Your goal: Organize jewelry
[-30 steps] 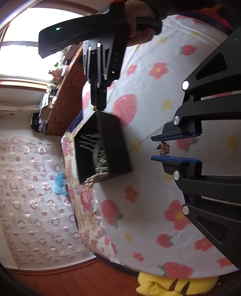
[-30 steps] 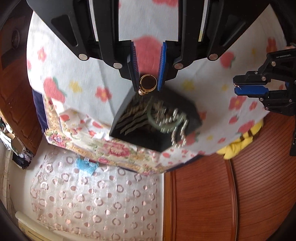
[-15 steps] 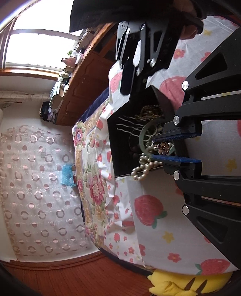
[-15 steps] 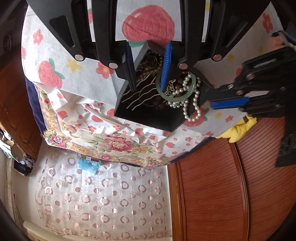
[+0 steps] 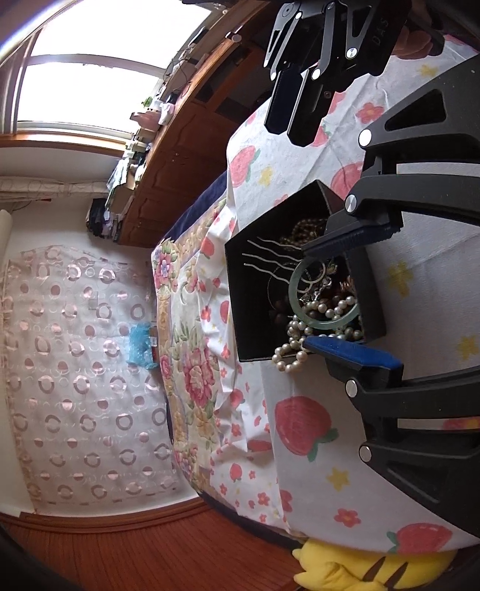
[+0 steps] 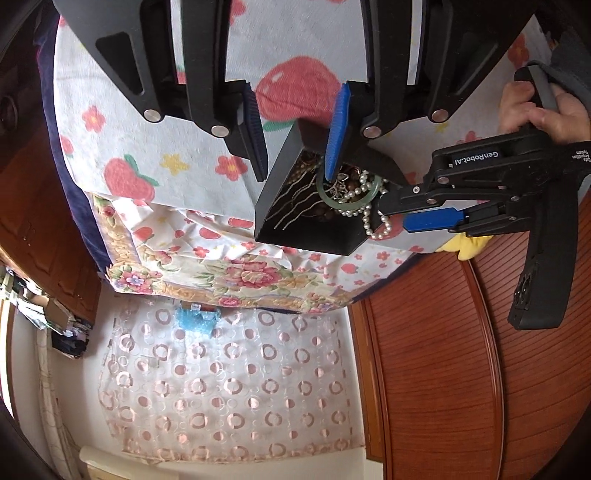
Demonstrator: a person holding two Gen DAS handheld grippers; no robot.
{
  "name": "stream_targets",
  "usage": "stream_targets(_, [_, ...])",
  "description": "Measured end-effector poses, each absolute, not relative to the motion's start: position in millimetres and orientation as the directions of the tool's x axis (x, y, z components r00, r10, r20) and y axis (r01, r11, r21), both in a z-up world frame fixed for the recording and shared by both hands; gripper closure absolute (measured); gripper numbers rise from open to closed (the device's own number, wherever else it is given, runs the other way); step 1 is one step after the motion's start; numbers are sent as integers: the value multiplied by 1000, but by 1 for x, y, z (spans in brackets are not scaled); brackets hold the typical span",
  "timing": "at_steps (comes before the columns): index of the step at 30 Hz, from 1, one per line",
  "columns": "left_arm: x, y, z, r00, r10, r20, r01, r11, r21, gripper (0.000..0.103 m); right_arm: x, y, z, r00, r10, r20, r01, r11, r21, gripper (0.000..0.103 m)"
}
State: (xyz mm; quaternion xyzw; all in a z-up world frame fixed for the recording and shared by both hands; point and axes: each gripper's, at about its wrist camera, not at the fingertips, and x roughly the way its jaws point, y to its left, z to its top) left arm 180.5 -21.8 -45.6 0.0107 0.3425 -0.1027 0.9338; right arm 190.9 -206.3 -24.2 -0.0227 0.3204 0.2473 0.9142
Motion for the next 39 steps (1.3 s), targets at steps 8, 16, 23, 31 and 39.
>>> stream_targets(8, [134, -18, -27, 797, -158, -583, 175, 984, -28, 17, 148, -213, -16, 731, 411, -544, -415, 901, 124, 42])
stream_targets(16, [94, -6, -22, 828, -116, -548, 123, 992, -24, 8, 117, -217, -7, 806, 329, -492, -338, 938, 74, 4])
stream_targets(23, [71, 1, -25, 833, -76, -548, 85, 996, -10, 8, 109, -224, -9, 822, 302, -483, -298, 951, 87, 3])
stream_targets(31, [65, 4, -29, 830, -50, -555, 63, 998, 3, 8, 108, -224, -10, 827, 293, -479, -289, 954, 85, 3])
stream_targets(39, [60, 7, -29, 834, -56, -550, 64, 998, -5, 8, 108, -224, -12, 827, 293, -479, -287, 954, 88, 3])
